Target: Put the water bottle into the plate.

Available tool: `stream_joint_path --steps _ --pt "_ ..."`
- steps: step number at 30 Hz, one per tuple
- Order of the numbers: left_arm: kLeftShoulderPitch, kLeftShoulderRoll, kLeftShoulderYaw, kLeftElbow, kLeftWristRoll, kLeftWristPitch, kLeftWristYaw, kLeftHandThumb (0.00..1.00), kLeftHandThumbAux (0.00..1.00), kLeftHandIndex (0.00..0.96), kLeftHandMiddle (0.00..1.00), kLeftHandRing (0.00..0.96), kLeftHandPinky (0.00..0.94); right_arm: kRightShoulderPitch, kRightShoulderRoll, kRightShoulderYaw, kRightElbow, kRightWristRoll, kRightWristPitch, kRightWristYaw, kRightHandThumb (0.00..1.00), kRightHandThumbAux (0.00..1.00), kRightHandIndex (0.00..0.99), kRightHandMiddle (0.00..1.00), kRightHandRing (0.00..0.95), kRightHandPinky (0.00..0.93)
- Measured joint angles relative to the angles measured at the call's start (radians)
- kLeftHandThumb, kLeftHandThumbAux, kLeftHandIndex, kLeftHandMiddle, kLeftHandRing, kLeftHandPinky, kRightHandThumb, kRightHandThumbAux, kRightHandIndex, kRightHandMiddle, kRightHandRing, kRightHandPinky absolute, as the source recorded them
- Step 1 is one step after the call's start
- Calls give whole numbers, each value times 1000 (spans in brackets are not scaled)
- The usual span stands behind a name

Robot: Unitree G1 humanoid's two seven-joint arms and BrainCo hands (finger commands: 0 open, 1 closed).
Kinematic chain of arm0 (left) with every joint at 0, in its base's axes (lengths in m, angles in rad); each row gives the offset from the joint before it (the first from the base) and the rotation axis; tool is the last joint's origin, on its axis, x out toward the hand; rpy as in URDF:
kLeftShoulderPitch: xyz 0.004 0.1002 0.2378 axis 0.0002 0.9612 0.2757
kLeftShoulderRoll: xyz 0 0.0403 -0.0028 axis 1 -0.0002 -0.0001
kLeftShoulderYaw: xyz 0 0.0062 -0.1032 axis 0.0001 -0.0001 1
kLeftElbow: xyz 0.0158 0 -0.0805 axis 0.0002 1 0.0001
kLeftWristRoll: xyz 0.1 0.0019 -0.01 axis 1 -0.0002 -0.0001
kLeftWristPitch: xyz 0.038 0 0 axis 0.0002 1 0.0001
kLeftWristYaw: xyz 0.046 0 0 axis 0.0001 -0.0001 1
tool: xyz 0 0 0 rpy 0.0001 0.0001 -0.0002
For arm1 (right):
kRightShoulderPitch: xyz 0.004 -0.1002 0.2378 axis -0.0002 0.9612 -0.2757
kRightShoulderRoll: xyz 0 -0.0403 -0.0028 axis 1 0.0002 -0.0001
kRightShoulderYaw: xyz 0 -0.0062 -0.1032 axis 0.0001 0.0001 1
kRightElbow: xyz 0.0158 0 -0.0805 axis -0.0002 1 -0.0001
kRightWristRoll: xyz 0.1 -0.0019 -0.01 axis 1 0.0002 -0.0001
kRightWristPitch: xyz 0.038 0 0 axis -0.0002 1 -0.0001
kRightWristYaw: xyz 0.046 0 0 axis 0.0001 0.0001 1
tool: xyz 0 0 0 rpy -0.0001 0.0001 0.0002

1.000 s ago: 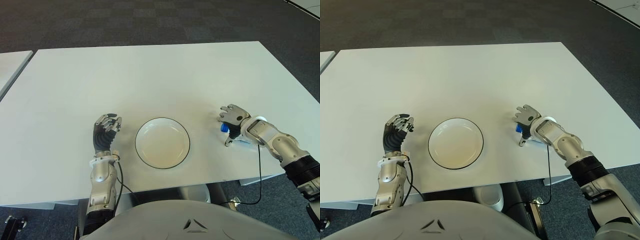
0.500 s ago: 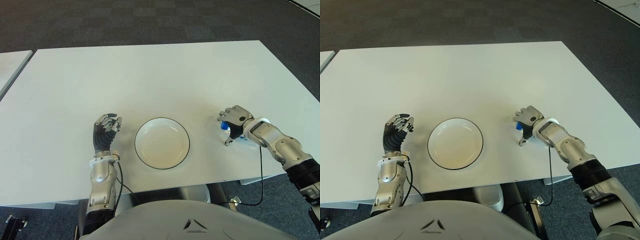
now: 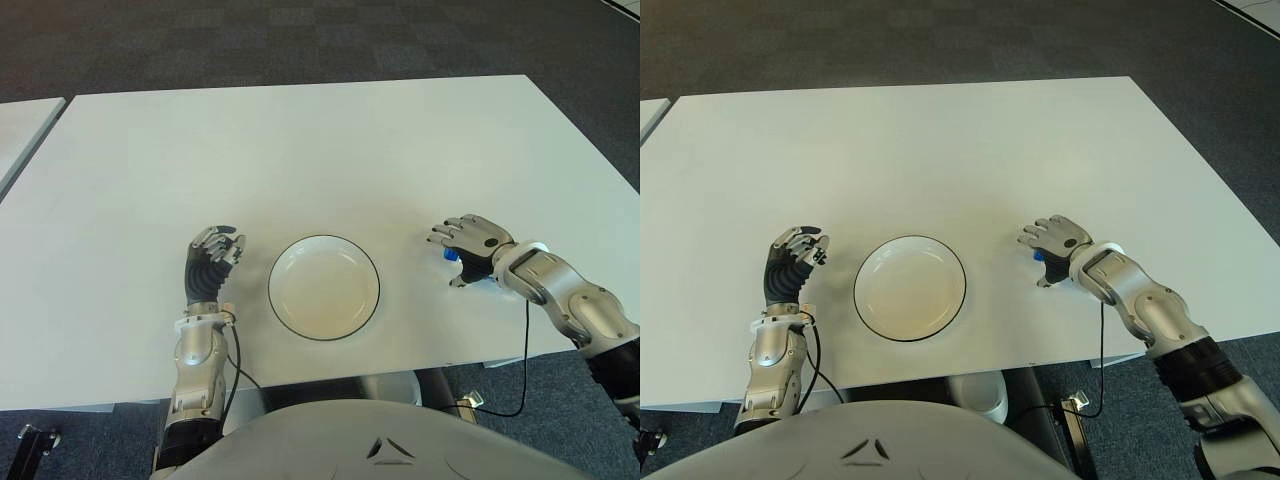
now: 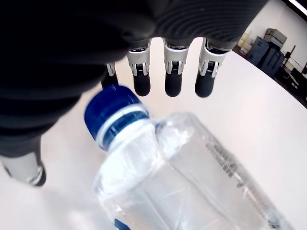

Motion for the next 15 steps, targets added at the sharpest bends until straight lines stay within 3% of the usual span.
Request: stream_joint_path --steps 8,15 --pt "-1 1 -1 0 7 3 0 707 715 432 671 667 649 87 -45 -119 -134 10 20 45 528 367 0 0 0 0" --pt "-1 3 0 6 17 0 1 707 716 432 674 668 646 120 -60 -173 -178 -30 20 24 530 318 0 0 0 0"
